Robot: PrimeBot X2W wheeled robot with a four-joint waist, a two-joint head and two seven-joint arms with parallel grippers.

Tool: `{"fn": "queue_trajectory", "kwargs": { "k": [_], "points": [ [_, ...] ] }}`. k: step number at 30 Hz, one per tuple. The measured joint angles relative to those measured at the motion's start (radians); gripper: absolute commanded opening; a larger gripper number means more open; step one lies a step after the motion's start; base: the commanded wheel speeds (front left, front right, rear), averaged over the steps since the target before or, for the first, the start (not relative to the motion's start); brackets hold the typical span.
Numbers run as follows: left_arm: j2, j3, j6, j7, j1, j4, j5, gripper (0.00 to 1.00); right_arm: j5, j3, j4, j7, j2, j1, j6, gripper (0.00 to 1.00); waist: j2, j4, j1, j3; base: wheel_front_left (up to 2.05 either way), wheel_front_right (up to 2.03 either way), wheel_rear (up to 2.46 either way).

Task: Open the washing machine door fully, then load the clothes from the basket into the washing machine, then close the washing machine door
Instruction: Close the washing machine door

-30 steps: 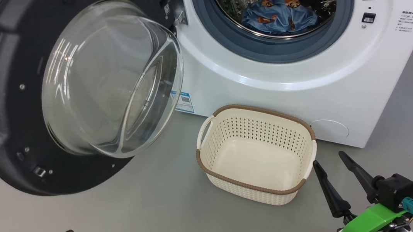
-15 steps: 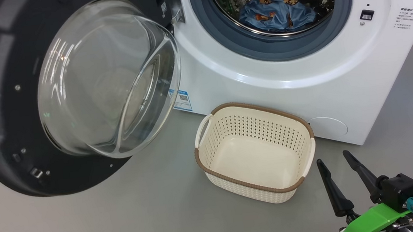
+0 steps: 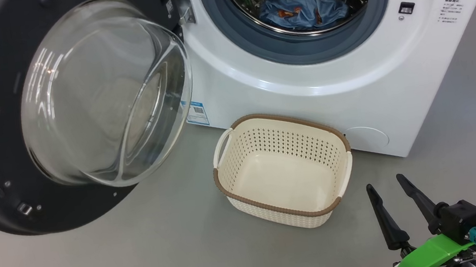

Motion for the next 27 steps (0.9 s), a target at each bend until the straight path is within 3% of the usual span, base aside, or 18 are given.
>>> {"fn": "queue_trajectory", "kwargs": {
  "k": [6, 15, 27],
  "points": [
    [0.062, 0.061, -0.009, 0.065, -0.148, 0.161, -0.115, 0.0, 0.0, 0.004, -0.001, 0.001, -0.014, 0.0, 0.0, 1.0, 0.0, -0.019, 0.0, 0.014, 0.0, 0.0, 0.0],
    [0.067, 0.212, -0.026, 0.232, -0.239, 0.39, -0.385, 0.0, 0.0, 0.014, -0.02, 0.019, -0.03, -0.003, 0.0, 1.0, 0.0, -0.051, 0.0, 0.044, 0.0, 0.0, 0.0],
    [0.041, 0.242, -0.044, 0.451, -0.236, 0.407, -0.572, 0.0, 0.001, 0.009, -0.05, 0.046, -0.05, -0.004, 0.0, 1.0, 0.0, -0.074, 0.0, 0.078, 0.0, 0.0, 0.0]
  ]
}}
